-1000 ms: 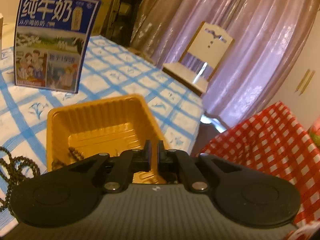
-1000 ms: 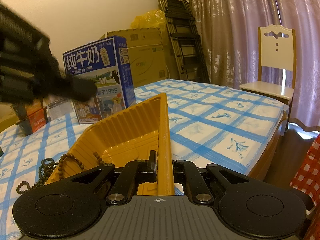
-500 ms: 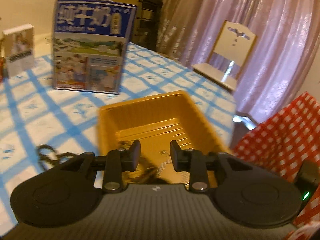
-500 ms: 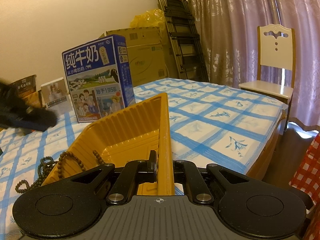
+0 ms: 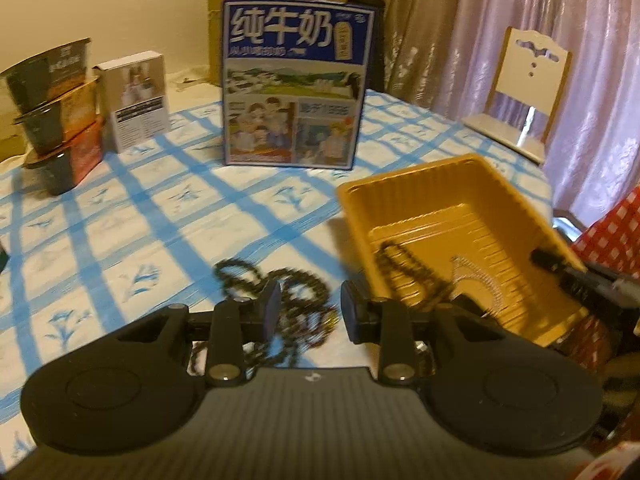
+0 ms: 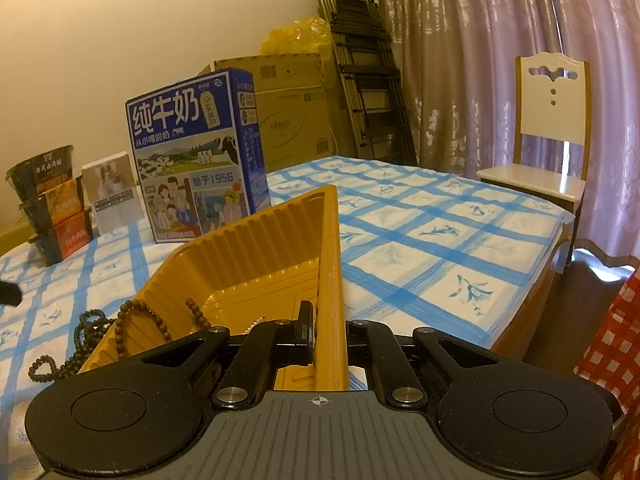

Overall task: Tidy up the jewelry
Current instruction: 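Lower the pearl strand into the orange tray and open the left tool, then reach the left tool into the bead pile and grasp a red bead string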

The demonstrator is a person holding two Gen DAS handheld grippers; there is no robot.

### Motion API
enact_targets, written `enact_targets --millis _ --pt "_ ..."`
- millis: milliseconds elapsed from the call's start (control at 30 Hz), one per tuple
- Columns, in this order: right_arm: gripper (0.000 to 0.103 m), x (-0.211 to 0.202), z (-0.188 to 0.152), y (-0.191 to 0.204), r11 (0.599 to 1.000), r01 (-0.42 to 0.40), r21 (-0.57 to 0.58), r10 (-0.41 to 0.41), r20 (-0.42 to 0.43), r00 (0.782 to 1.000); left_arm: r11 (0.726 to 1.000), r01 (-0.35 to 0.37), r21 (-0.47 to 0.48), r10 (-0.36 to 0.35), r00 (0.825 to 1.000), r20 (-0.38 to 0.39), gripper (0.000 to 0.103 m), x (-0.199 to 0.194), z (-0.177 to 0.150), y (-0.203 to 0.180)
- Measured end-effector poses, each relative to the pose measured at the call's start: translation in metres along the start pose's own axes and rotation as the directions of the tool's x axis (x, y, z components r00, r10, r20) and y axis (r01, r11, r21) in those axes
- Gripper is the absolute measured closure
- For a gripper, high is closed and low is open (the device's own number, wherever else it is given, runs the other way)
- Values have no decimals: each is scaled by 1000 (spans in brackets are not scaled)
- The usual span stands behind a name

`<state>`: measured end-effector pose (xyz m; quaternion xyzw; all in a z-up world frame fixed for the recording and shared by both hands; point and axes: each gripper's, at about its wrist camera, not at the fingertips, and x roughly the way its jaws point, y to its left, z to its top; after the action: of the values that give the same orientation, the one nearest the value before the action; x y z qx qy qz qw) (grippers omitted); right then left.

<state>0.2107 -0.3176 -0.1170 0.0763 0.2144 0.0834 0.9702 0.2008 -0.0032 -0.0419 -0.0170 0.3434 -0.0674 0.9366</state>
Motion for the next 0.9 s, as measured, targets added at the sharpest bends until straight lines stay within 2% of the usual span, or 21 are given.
enact_targets --millis 167,333,533,767,900 --pt "96 -2 1 -2 1000 -1 1 1 0 1000 999 -32 12 32 999 -27 74 0 -16 15" --pt "96 -4 0 -1 1000 4 -9 -4 2 1000 999 -33 19 34 998 -44 74 5 -24 20" --pt "96 -5 0 -1 1000 3 -10 -3 1 1000 994 16 105 -11 999 -51 74 21 -29 10" --pt "96 -6 1 -1 1000 3 -14 -3 2 1000 977 85 198 -70 994 -84 74 57 -38 -3" --pt "96 -6 1 0 1000 3 -22 -3 2 1000 963 120 240 -96 989 -110 81 77 -42 -9"
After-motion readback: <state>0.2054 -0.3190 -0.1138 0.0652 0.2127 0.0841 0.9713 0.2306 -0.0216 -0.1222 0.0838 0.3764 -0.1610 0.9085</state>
